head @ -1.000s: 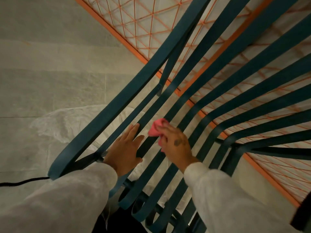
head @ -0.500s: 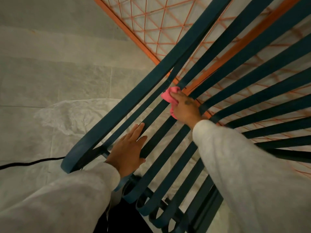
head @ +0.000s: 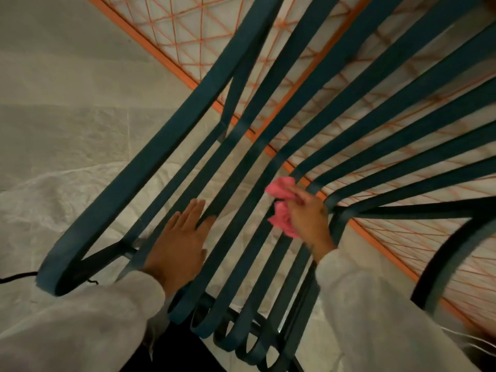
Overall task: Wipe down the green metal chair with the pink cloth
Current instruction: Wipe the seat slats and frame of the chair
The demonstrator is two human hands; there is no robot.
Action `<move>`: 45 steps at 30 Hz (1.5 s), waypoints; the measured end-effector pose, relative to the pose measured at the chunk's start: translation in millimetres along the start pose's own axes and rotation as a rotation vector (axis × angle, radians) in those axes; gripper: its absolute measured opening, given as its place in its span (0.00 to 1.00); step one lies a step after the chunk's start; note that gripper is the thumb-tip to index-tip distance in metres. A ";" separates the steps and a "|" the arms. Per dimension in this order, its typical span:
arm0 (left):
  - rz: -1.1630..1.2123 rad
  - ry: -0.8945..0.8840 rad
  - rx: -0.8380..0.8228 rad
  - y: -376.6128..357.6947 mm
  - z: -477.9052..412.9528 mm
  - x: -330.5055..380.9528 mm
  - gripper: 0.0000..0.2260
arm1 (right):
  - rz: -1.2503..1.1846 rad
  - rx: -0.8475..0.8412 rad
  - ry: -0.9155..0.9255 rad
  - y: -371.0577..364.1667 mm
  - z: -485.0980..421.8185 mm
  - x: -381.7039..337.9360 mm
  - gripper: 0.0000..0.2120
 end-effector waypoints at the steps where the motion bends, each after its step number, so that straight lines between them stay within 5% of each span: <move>1: 0.012 -0.040 -0.010 -1.7 -1.0 7.8 0.32 | 0.024 0.053 -0.020 17.6 -12.5 10.4 0.19; 8: -0.058 -0.088 -0.137 -25.9 -2.5 30.7 0.33 | 0.374 0.079 0.077 33.5 -34.1 58.4 0.27; 18: -0.081 -0.099 -0.142 -25.6 -4.7 35.5 0.34 | -0.035 0.144 -0.170 42.7 16.0 86.0 0.11; 22: -0.047 -0.111 -0.123 -20.4 -16.0 34.3 0.35 | -0.140 0.338 -0.107 84.9 -17.5 64.9 0.17; 28: -0.041 -0.118 -0.116 -17.1 -23.5 34.3 0.36 | 0.032 0.189 -0.120 57.9 -7.0 82.6 0.23; 32: -0.016 -0.123 -0.115 -17.5 -20.3 34.4 0.36 | -0.064 0.176 -0.223 58.2 22.5 101.3 0.13; 38: 0.000 -0.121 -0.107 -20.6 -21.0 32.7 0.36 | -0.248 0.512 -0.248 96.3 6.7 119.0 0.10; 45: -0.002 -0.126 -0.100 -20.0 -18.0 33.0 0.36 | 0.188 0.310 -0.242 98.4 -15.7 114.6 0.23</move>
Point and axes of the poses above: each hand's wrist, its own z-axis away from the middle knuckle, its own y-axis out of the back of the hand, x = y × z, the point moved 4 cm from there along -z, towards the middle knuckle, and after that the axes turned 3 degrees about -y, right-handed, at the moved point
